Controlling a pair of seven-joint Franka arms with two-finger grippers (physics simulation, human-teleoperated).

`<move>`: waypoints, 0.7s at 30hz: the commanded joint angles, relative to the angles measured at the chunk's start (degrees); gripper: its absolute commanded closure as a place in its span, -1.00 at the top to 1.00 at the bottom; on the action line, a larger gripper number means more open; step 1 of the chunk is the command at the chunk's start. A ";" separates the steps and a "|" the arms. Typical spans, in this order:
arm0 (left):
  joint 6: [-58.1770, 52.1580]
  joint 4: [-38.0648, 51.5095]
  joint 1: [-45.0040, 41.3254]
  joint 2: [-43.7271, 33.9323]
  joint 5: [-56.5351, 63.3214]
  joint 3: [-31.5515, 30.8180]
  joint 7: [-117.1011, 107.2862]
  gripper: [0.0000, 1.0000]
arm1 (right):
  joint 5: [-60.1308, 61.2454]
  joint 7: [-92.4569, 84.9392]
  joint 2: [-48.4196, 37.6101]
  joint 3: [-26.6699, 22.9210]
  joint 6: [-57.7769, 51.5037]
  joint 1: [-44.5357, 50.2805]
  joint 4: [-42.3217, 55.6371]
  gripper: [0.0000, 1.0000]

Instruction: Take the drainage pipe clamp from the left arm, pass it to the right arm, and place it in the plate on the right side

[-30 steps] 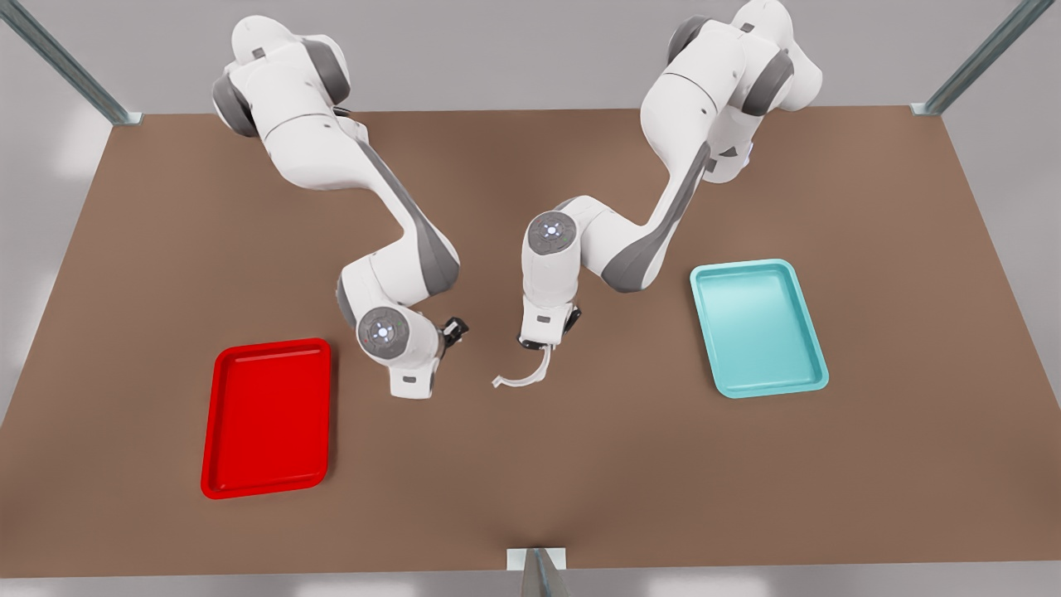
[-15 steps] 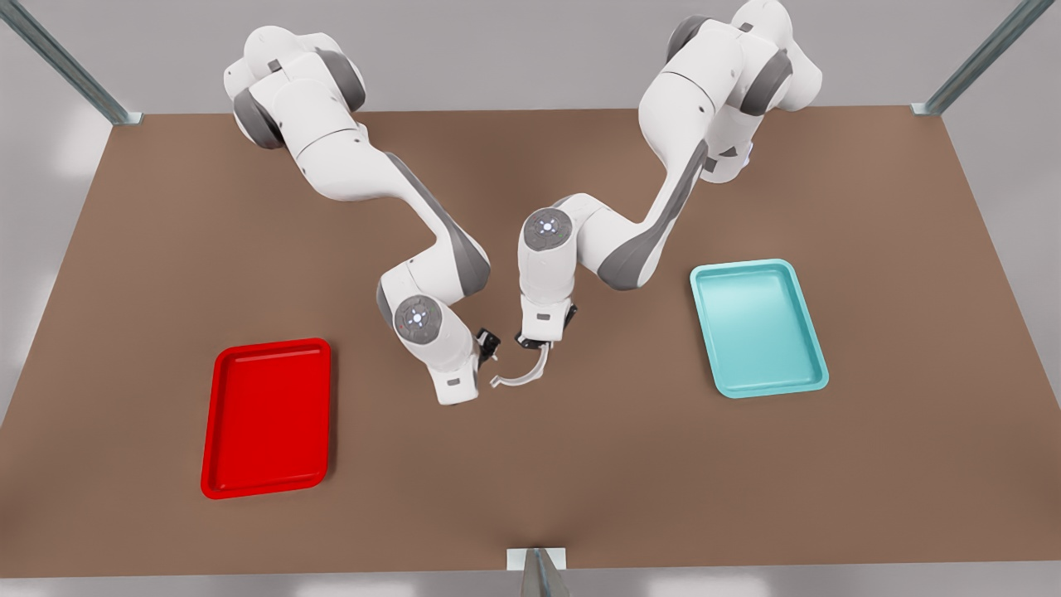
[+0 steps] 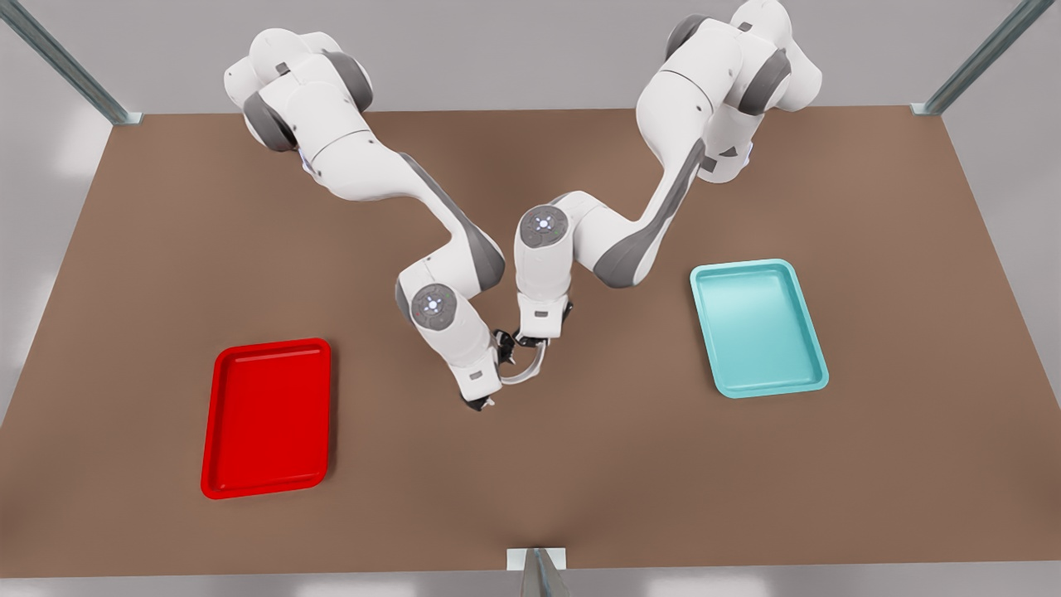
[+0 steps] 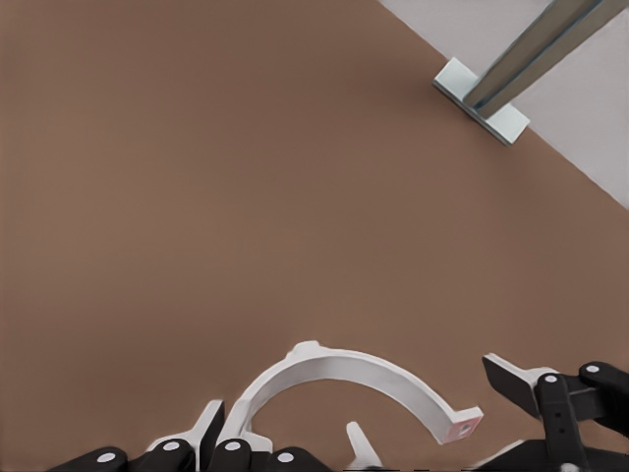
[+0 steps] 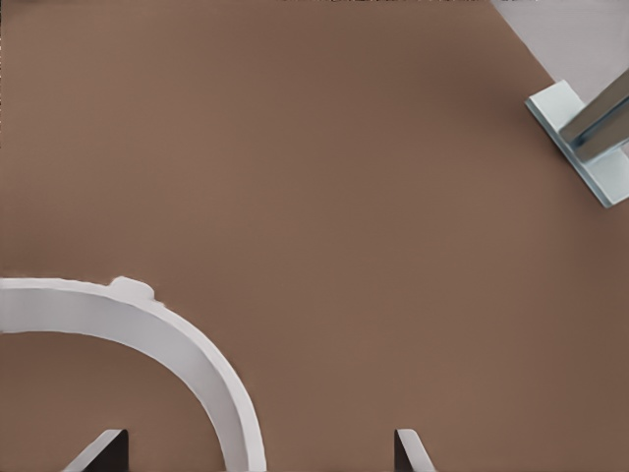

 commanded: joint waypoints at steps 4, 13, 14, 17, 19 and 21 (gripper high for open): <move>0.16 0.03 -0.34 0.06 -0.01 0.04 -3.40 -0.57 | 0.04 -4.68 0.51 0.00 3.11 0.56 0.12 1.00; 0.16 0.03 -0.34 0.06 -0.01 0.04 -3.84 -0.57 | 0.04 -5.30 1.22 0.00 4.08 0.91 0.12 -0.57; 0.16 0.12 -0.34 0.06 -0.01 0.04 -3.67 -0.57 | 0.04 -5.30 1.22 0.00 4.08 0.91 0.12 -0.57; -0.28 0.21 0.28 -0.20 -0.10 0.13 -3.67 1.00 | 0.21 -5.30 0.95 0.00 3.99 0.91 0.12 -0.57; -0.54 0.21 1.33 -0.29 -0.45 0.22 -3.40 1.00 | 0.22 -5.30 0.87 0.00 3.99 0.91 0.12 -0.57; -0.81 0.12 3.35 -0.38 -0.63 0.13 -2.96 1.00 | 0.22 -5.30 0.78 -0.08 3.81 0.74 0.03 -0.57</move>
